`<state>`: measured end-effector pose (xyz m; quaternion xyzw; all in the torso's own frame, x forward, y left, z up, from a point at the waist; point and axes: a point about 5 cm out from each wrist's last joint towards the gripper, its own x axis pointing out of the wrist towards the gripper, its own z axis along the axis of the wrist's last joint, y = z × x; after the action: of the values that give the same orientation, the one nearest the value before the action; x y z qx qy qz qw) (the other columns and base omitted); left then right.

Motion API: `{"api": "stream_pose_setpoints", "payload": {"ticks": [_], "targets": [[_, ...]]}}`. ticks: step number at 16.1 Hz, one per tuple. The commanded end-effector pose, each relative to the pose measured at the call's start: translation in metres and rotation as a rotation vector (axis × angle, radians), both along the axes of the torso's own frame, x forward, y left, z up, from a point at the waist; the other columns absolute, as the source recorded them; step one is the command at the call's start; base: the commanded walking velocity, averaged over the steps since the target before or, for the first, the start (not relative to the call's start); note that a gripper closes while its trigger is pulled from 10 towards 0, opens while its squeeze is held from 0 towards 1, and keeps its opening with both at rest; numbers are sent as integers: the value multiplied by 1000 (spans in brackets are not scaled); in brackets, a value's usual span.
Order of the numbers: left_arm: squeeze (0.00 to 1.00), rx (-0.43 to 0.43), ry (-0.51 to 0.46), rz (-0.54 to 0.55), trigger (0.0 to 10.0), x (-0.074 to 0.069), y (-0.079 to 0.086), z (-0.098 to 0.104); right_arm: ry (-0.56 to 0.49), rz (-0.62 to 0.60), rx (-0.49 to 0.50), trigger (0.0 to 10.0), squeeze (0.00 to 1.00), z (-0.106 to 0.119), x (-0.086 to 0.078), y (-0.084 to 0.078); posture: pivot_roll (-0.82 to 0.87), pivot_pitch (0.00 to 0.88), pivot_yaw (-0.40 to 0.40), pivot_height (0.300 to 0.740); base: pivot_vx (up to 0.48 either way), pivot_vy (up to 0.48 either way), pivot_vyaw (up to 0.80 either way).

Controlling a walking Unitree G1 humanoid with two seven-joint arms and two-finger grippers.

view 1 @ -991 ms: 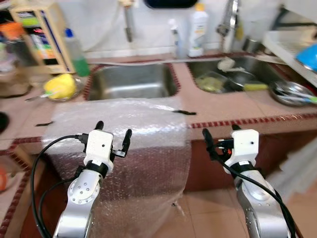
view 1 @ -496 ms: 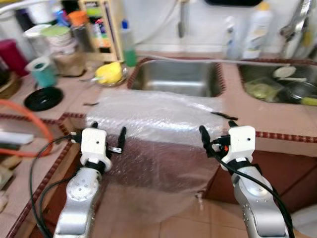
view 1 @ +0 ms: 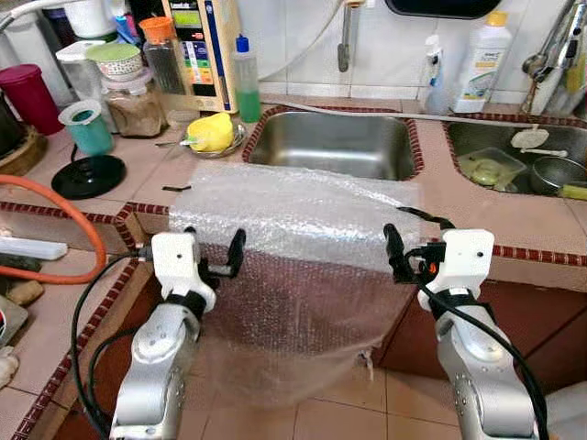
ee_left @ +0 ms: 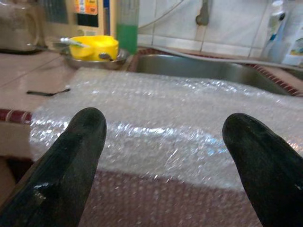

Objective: Kitchen organization

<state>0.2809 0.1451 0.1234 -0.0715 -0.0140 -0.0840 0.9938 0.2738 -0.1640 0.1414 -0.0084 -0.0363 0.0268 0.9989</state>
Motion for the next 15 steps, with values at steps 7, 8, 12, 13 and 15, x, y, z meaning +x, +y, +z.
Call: {"api": "stream_pose_setpoints", "payload": {"ticks": [7,8,12,13,15], "targets": [[0,-8,-17,-29,10000,2,3,8,-16,-9,-4,10000,0,7,2,-2,48,0,34,740,0,0,-343],[0,-11,-20,-31,10000,2,3,9,-20,-6,-8,10000,0,8,3,-1,48,0,34,740,0,0,0],[0,-24,-44,-36,10000,2,3,14,-32,-1,-16,10000,0,11,5,-2,49,0,34,740,0,0,0],[0,-30,-48,-41,10000,2,3,15,-35,-2,-17,10000,0,12,5,-2,49,0,35,740,244,0,0],[0,-29,-49,-42,10000,3,3,16,-38,-2,-18,10000,0,12,6,-1,49,0,36,740,255,0,0]]}}
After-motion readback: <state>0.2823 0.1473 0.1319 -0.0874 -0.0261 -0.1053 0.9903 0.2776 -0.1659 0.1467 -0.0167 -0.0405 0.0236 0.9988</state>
